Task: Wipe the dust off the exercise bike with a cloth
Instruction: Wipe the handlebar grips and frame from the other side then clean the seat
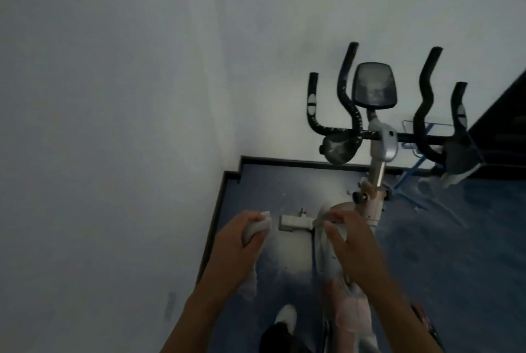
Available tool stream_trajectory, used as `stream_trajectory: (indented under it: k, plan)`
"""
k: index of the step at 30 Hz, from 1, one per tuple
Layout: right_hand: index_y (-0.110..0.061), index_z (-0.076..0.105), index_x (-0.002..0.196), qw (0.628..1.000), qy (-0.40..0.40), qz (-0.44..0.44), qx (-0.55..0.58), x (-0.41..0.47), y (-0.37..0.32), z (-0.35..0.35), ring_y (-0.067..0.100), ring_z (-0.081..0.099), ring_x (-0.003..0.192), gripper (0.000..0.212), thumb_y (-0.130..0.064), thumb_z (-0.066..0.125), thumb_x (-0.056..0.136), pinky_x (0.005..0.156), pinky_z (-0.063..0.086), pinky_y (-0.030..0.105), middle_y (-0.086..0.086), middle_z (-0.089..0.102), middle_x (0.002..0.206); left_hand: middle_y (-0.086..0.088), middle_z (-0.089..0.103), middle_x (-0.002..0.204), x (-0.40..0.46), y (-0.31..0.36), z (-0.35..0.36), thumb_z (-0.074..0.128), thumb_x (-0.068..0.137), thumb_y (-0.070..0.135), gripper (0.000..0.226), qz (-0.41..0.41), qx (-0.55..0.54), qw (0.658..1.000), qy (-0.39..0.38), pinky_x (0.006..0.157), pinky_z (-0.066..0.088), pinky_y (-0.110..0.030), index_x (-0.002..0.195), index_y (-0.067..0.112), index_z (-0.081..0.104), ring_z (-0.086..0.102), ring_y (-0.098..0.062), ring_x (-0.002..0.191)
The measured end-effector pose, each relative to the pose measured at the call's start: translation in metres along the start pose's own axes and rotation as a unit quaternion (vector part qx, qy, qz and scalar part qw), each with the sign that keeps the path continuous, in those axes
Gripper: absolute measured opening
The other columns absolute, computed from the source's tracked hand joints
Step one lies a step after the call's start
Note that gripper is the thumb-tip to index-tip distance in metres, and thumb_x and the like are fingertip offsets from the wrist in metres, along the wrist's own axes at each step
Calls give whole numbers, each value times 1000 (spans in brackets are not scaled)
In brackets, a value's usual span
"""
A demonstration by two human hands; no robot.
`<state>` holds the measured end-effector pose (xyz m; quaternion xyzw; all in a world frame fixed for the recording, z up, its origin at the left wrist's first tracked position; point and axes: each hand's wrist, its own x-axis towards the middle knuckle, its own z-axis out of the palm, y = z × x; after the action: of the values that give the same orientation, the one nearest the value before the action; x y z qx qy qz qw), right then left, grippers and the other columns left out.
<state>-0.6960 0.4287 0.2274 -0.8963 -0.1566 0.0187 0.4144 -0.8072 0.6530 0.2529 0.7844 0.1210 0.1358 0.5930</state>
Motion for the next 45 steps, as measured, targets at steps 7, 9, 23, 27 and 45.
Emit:
stream_trajectory:
  k: [7,9,23,27,45]
  plan:
    - [-17,64,121,997,15,62,-34,96,56,-24,12,56,109,51,-55,41,95,96,48,34,-2,62,116,16,74,108,142,20,81,68,96,28,14,12,26,998,-46,81,50,-10,108,25,74,68,0,99]
    - [-17,65,120,996,13,73,-47,117,69,-27,12,55,115,48,-53,43,95,98,43,27,-1,62,121,18,73,108,171,18,95,66,96,39,20,22,41,996,-70,84,51,-13,108,27,75,68,-1,101]
    - [-12,56,131,977,132,165,-42,211,70,-5,-5,35,109,38,-22,66,96,96,52,43,-6,47,123,4,65,105,321,-31,139,73,93,28,29,120,151,972,-136,85,53,-25,120,18,71,62,-10,93]
    - [-13,49,139,966,148,209,-44,232,59,1,-14,30,100,41,-24,59,101,90,32,4,-7,47,126,4,62,102,350,-40,134,62,100,31,27,152,179,943,-235,81,54,-30,125,24,70,59,-7,88]
    - [-31,51,132,960,126,243,58,225,72,7,3,62,105,26,-33,43,107,89,50,20,-3,64,119,8,50,110,389,-18,147,51,102,24,23,222,241,863,-383,77,48,-16,113,28,70,54,-4,87]
